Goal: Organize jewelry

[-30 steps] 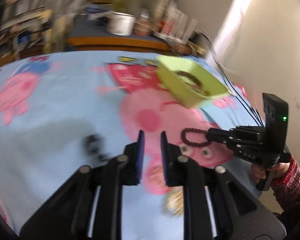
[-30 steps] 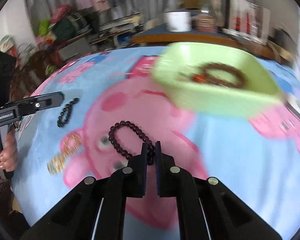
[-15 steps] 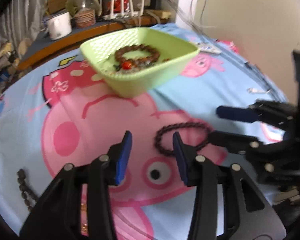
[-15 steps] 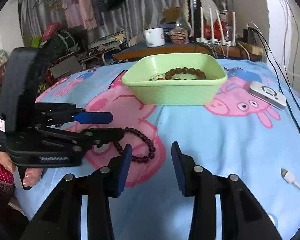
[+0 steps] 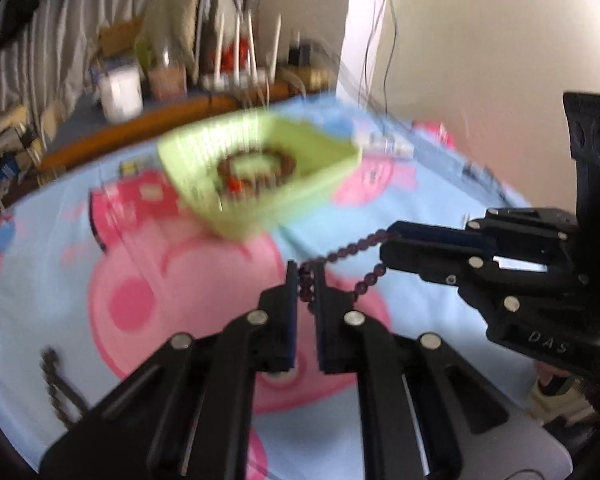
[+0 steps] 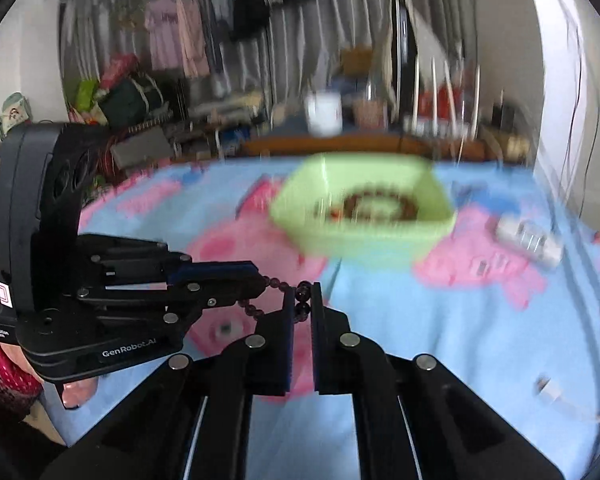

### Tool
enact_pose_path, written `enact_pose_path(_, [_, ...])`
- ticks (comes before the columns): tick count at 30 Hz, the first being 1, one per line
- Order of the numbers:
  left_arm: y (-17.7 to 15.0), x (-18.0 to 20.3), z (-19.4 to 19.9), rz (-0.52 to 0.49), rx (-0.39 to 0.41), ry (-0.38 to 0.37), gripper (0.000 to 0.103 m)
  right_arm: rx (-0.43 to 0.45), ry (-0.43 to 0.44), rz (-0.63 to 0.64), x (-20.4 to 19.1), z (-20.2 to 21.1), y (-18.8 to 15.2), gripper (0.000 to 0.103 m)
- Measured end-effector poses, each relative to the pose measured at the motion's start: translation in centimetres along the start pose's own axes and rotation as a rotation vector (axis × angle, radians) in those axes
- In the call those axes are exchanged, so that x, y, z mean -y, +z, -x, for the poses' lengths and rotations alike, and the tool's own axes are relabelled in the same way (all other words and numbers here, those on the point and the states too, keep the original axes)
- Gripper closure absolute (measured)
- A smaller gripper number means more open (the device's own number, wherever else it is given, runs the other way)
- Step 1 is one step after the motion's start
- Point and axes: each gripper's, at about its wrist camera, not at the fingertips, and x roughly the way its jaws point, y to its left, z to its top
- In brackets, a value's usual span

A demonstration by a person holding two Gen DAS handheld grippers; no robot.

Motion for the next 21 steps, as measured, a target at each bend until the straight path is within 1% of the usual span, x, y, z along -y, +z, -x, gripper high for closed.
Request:
enact_pose_path(1, [0.7,0.0,0.5,-0.004,0.034,0.01,0.096,0.053,-0.029,0.039,-0.2,0.6,1.2,0.103])
enact_pose_path(2, [1.5,0.0,1.0,-0.009,0.069,0.024,0.096,0.084,-0.042,0.056,-0.1,0.8,2.1,0.103])
enact_pose_path(4, [3.4,-0.3,2.1,-0.007,0.168,0.061,0.096,0.179,-0.061,0.076,0.1,1.5,3.9,0.103])
enact_pose_path(5, [4.2,-0.3,2.5,-0.005,0.218,0.078,0.096,0.244,-0.081,0.09,0.2,1.7,4.9,0.103])
enact_pose_path(6, [5.1,-0.3,2.9,-0.009,0.296,0.113,0.096,0.288,-0.103,0.102,0.3,1.6,5.6,0.103])
enact_pose_path(7, [5.7,-0.3,3.1,-0.015,0.35,0.141,0.096,0.343,-0.137,0.119,0.4,1.2,6.4,0.103])
enact_pose_path(8, [6.2,-0.2,3.1,-0.019,0.405,0.173,0.096,0.364,-0.154,0.127,0.5,0.8,6.8,0.103])
enact_pose_path(9, [6.6,-0.3,2.8,-0.016,0.429,0.187,0.096,0.374,-0.171,0.131,0.8,-0.1,7.3,0.103])
enact_pose_path(10, [7.2,-0.6,2.1,0.0,0.444,0.206,0.096,0.374,-0.185,0.128,1.1,-1.1,7.8,0.103])
enact_pose_path(11, [7.7,-1.0,1.2,0.022,0.442,0.223,0.096,0.367,-0.196,0.121,1.6,-2.4,8.2,0.103])
enact_pose_path(16, [8.8,-3.2,-2.7,0.106,0.392,0.294,0.096,0.299,-0.21,0.087,3.4,-6.6,8.5,0.103])
enact_pose_path(21, [8.4,-4.3,-5.1,0.136,0.351,0.319,0.096,0.238,-0.201,0.044,4.9,-9.4,7.6,0.103])
